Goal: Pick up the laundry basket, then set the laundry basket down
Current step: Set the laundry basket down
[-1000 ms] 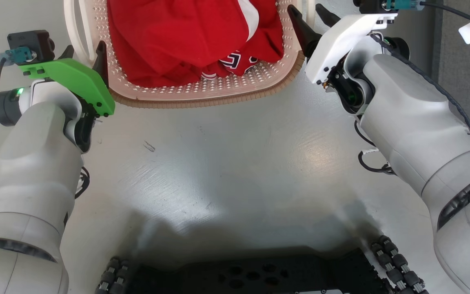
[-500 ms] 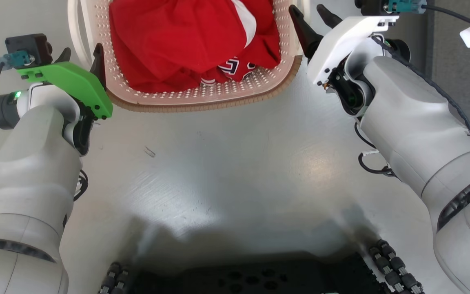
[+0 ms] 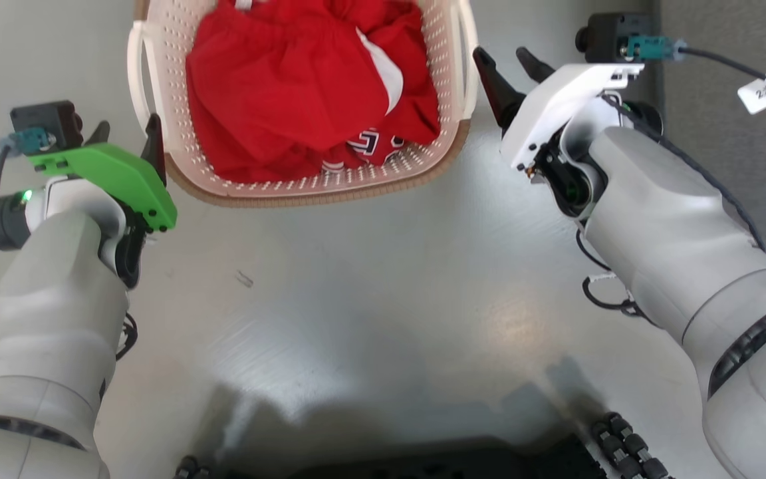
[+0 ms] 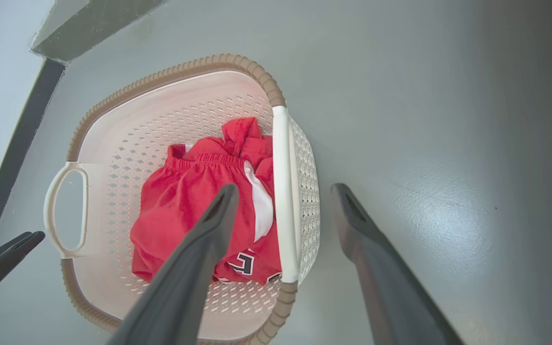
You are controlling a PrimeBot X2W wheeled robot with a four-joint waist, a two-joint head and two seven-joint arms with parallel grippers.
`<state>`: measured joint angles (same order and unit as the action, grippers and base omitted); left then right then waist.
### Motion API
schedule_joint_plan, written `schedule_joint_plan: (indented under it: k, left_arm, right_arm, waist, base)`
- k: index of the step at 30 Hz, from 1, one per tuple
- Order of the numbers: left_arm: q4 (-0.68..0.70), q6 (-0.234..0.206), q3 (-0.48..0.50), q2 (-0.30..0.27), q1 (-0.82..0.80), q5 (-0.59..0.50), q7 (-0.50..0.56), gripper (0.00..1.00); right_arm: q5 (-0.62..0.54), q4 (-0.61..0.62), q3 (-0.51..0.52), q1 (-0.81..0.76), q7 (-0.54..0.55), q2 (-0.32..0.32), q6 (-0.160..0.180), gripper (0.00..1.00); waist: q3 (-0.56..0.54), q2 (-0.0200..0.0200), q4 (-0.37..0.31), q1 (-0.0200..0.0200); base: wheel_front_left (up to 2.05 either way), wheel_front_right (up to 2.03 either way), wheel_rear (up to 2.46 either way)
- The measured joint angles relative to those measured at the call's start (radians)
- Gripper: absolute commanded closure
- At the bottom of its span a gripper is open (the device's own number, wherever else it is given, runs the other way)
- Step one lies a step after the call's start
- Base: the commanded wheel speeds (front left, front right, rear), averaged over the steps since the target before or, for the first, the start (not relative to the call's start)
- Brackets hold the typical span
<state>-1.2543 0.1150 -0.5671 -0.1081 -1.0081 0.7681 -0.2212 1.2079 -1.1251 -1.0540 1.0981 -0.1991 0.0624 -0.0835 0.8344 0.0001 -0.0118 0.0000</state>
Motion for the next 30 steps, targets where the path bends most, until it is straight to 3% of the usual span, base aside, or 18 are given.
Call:
schedule_joint_plan:
  k: [16,30]
  left_arm:
    - [0.02,0.008,-0.001,-0.001,0.077,0.0,-0.023,0.0]
    - [0.187,0.008,0.05,-0.032,0.15,-0.021,-0.028,0.0]
  right_arm:
    - [0.007,0.001,-0.024,-0.069,-0.03,-0.001,-0.005,0.0]
    - [-0.031,0.0,-0.034,-0.125,-0.048,-0.002,-0.021,0.0]
  waist:
    - [-0.155,0.0,-0.029,0.0]
    - [-0.304,0.0,-0.041,0.0]
  base:
    - [0.0,0.0,0.0]
    - [0.0,0.0,0.0]
